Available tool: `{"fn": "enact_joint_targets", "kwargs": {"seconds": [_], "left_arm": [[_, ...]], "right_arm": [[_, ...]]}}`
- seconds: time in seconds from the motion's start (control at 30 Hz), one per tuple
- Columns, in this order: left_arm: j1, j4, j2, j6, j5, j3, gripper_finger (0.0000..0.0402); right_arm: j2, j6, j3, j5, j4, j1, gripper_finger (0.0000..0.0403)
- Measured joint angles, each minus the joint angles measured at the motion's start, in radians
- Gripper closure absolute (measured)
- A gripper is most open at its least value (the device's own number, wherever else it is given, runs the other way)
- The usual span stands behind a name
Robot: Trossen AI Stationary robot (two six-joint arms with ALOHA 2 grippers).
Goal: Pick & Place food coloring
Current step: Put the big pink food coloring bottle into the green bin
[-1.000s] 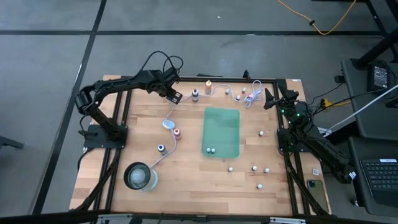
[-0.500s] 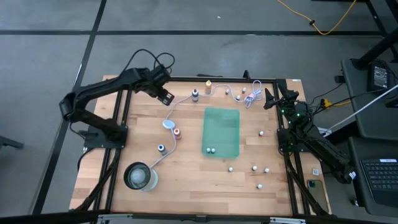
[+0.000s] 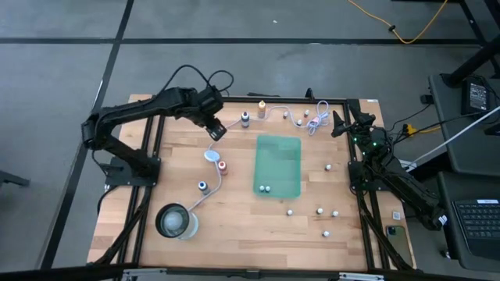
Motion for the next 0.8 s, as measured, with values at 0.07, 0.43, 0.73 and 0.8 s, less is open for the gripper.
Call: {"fn": "enact_joint_targets", "kwargs": {"seconds": [0.07, 0.43, 0.73, 0.8], "left_arm": [[-0.013, 0.001, 0.035, 0.008, 0.000, 0.034, 0.0285], [-0.061, -0.010, 0.231, 0.024, 0.001, 0.271, 0.0285], [-0.085, -0.068, 0.427, 0.039, -0.001, 0.509, 0.0285], [-0.092, -0.078, 0.470, 0.040, -0.001, 0.557, 0.0285]], "right_arm": [[0.000, 0.000, 0.000, 0.000, 0.000, 0.000, 0.0019], [0.000, 0.000, 0.000, 0.000, 0.000, 0.000, 0.0019], [0.000, 0.000, 0.000, 0.000, 0.000, 0.000, 0.0019], [0.000, 0.000, 0.000, 0.000, 0.000, 0.000, 0.0019]]}}
